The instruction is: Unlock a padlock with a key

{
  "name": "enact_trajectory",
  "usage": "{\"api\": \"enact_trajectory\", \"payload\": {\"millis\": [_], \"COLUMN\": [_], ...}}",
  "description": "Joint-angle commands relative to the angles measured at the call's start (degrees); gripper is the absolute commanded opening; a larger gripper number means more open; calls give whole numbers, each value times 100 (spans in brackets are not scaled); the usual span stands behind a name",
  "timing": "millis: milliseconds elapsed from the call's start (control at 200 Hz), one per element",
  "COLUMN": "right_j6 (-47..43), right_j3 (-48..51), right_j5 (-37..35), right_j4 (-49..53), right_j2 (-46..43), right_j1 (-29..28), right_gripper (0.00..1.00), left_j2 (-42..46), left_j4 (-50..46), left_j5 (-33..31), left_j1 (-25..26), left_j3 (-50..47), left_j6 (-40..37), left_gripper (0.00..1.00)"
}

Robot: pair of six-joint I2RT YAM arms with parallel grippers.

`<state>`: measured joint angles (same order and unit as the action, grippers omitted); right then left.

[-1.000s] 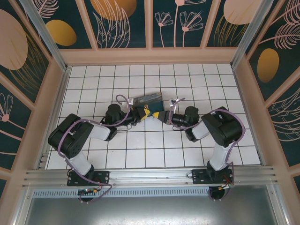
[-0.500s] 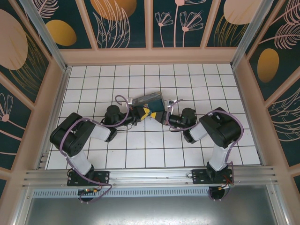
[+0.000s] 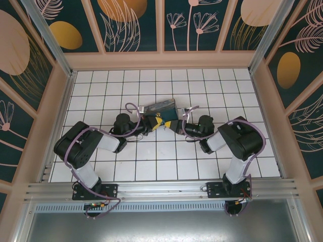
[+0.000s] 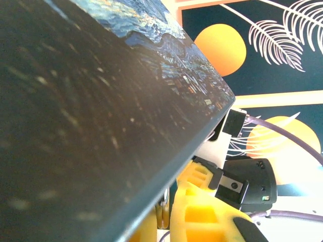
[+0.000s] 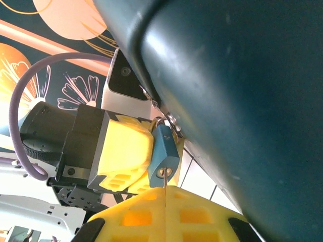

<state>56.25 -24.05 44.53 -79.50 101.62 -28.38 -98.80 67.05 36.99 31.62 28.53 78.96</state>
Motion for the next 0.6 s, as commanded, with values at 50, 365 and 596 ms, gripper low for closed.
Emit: {"api": "enact_trajectory", "payload": {"millis": [50, 365, 596], "right_j6": [-144, -149, 56], "right_j3": [-64, 41, 703], "right_j5": [-375, -380, -828], "right_j4": [-142, -90, -459], "right_j2": [-384, -460, -721], "right_j1": [280, 272, 170], "right_gripper": [0, 0, 0], "left_j2": [191, 147, 142], "left_j4": [-260, -263, -324], "left_j5": [577, 516, 389], "left_j1": [160, 160, 158], "left_j3": [-15, 15, 58], "left_j6": [-386, -359, -278], "left_gripper": [0, 0, 0]}}
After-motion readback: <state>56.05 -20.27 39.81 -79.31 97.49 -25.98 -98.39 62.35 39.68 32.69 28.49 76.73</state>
